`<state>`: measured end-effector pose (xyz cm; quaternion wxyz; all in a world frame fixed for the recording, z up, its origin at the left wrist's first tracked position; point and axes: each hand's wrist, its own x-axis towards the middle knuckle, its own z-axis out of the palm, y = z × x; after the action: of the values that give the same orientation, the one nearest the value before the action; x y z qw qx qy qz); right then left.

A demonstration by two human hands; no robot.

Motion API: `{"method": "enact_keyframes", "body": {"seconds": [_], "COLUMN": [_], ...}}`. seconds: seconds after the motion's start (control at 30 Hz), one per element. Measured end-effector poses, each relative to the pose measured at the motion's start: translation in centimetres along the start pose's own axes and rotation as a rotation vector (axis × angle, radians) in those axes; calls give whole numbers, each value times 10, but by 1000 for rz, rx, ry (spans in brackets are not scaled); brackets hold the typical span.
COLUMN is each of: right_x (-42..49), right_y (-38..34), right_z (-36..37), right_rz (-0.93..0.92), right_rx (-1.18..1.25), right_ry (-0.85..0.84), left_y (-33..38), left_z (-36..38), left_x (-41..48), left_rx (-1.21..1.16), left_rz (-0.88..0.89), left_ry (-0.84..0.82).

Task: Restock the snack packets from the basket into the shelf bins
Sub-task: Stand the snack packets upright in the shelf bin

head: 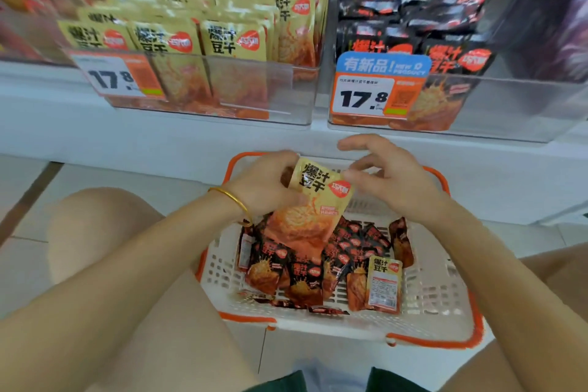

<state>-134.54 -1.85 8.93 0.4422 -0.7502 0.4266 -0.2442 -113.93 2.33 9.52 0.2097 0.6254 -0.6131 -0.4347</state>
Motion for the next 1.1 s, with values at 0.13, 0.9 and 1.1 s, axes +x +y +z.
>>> {"method": "enact_keyframes", "body": {"seconds": [0.13,0.9,1.1], "right_x": [17,197,225], "right_y": [-67,-174,-158], "right_z": [-17,-22,-22], "right_rz": [-97,-6,-1], "right_rx": [-210,-1068,-1223], "right_ry": [-176,222,134], "left_y": [36,41,36], "left_z": [-30,-86,-88], "left_x": [-16,39,42], "left_rx": [-12,823,825], "left_rz": [184,264,275], "left_ry": [59,670,641]}}
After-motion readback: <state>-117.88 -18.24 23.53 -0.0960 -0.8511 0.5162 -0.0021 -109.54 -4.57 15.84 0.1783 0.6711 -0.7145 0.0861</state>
